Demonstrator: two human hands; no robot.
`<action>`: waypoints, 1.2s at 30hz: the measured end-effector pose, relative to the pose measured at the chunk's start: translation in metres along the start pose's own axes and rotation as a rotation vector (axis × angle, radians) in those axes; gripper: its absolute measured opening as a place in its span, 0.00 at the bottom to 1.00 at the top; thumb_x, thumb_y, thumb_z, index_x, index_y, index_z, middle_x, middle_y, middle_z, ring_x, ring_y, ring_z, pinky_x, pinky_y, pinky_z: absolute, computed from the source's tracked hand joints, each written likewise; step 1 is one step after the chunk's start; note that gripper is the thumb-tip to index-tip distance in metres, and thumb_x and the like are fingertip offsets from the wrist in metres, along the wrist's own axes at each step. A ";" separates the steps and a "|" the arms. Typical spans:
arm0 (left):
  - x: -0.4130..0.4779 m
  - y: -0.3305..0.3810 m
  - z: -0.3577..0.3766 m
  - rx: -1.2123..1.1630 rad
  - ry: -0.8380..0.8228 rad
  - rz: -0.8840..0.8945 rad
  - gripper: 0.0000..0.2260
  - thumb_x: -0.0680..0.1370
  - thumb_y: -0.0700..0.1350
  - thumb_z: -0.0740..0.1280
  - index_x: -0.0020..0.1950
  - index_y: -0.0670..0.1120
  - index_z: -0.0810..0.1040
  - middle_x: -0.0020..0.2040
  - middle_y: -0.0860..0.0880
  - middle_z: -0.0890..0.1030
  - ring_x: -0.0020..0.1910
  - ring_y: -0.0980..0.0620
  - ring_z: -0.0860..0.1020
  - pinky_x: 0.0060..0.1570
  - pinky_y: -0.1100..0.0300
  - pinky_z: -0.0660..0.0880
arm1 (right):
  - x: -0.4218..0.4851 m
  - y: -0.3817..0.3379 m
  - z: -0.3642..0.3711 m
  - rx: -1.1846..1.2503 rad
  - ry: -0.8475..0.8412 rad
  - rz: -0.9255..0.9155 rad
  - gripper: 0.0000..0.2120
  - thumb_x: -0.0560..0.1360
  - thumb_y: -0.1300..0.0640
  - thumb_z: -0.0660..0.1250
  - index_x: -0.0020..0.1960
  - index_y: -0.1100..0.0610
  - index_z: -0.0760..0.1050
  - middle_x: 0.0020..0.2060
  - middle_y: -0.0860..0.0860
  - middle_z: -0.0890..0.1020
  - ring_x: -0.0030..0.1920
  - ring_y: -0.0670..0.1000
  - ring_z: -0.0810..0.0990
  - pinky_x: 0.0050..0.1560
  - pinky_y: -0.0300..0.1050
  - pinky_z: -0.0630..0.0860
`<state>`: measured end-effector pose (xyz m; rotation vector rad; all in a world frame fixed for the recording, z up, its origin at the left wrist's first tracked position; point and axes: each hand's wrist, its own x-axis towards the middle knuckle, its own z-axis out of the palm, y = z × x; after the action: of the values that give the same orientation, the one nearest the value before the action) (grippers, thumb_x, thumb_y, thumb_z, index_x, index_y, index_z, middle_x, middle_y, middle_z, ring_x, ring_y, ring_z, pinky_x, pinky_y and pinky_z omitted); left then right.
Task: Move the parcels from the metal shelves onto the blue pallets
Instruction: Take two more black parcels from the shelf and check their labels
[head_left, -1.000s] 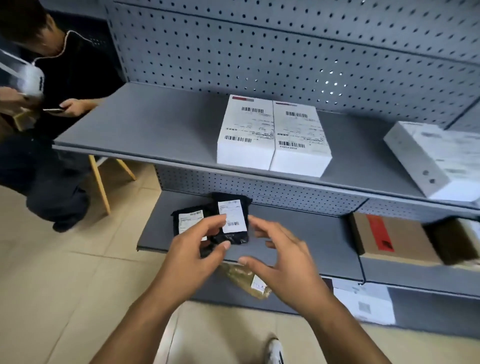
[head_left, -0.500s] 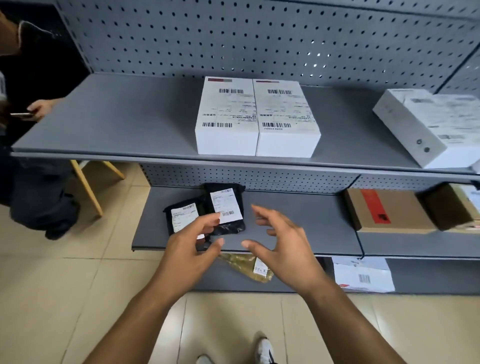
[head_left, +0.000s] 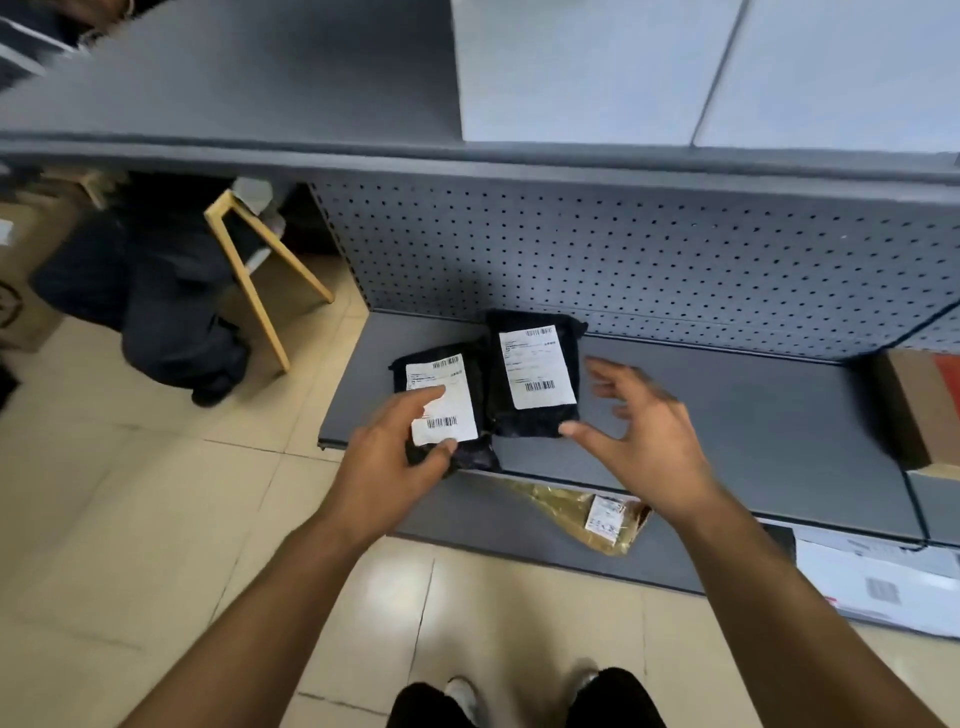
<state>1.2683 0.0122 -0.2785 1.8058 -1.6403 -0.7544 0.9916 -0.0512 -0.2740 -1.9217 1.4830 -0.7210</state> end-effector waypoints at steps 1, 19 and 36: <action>0.003 -0.012 0.007 -0.004 0.016 0.015 0.22 0.78 0.46 0.72 0.70 0.58 0.73 0.64 0.59 0.77 0.59 0.63 0.73 0.60 0.72 0.69 | 0.004 0.009 0.008 0.000 0.000 0.000 0.35 0.72 0.48 0.79 0.75 0.49 0.71 0.66 0.49 0.79 0.61 0.41 0.77 0.67 0.45 0.76; 0.064 -0.151 0.107 0.139 0.032 0.007 0.39 0.65 0.71 0.69 0.75 0.66 0.62 0.82 0.58 0.51 0.82 0.51 0.45 0.76 0.39 0.58 | 0.061 0.133 0.114 -0.135 -0.051 0.091 0.50 0.68 0.35 0.76 0.81 0.35 0.52 0.83 0.40 0.44 0.83 0.49 0.47 0.78 0.50 0.55; 0.076 -0.182 0.145 0.251 0.102 0.084 0.35 0.72 0.52 0.77 0.75 0.68 0.66 0.83 0.57 0.46 0.82 0.43 0.37 0.73 0.35 0.60 | 0.074 0.146 0.170 -0.229 -0.082 0.095 0.55 0.68 0.37 0.78 0.79 0.28 0.42 0.79 0.50 0.25 0.69 0.62 0.76 0.67 0.53 0.74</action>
<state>1.2891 -0.0564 -0.5133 1.8967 -1.7950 -0.4265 1.0380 -0.1294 -0.4920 -2.0044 1.6526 -0.4407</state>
